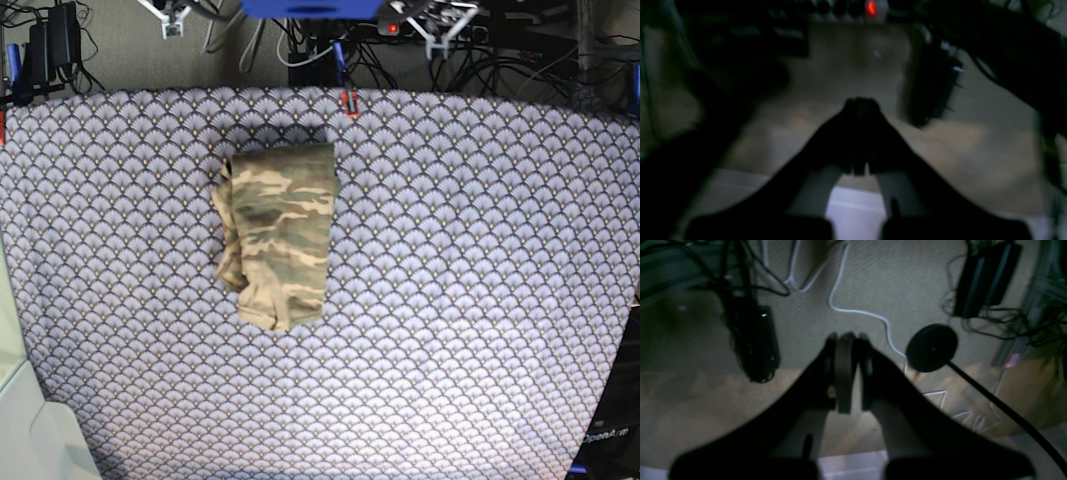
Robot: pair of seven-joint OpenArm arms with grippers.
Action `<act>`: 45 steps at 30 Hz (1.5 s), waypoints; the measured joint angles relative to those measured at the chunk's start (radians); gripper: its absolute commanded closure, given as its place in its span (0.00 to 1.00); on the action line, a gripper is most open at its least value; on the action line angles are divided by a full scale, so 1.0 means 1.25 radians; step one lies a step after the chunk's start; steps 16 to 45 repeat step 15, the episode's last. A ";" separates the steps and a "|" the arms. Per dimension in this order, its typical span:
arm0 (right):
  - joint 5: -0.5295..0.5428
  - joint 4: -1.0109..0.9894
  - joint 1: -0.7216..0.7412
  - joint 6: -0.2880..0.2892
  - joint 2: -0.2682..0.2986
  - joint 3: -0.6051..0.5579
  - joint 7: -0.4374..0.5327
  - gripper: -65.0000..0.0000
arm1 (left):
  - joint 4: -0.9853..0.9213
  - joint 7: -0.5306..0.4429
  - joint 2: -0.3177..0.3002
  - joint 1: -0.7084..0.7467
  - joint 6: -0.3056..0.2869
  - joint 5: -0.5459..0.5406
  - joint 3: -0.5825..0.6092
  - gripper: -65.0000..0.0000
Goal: Fold the T-shirt properly
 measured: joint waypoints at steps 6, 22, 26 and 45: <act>0.000 -0.002 -0.004 -0.036 -0.040 -0.001 -0.002 0.96 | -0.002 -0.003 -0.020 0.007 0.003 0.033 0.015 1.00; 0.000 -0.002 -0.024 -0.038 -0.028 0.001 -0.006 0.96 | -0.002 -0.001 -0.003 0.018 0.002 0.030 0.013 1.00; 0.000 -0.002 -0.024 -0.038 -0.028 0.001 -0.006 0.96 | -0.002 -0.001 -0.003 0.018 0.002 0.030 0.013 1.00; 0.000 -0.002 -0.024 -0.038 -0.028 0.001 -0.006 0.96 | -0.002 -0.001 -0.003 0.018 0.002 0.030 0.013 1.00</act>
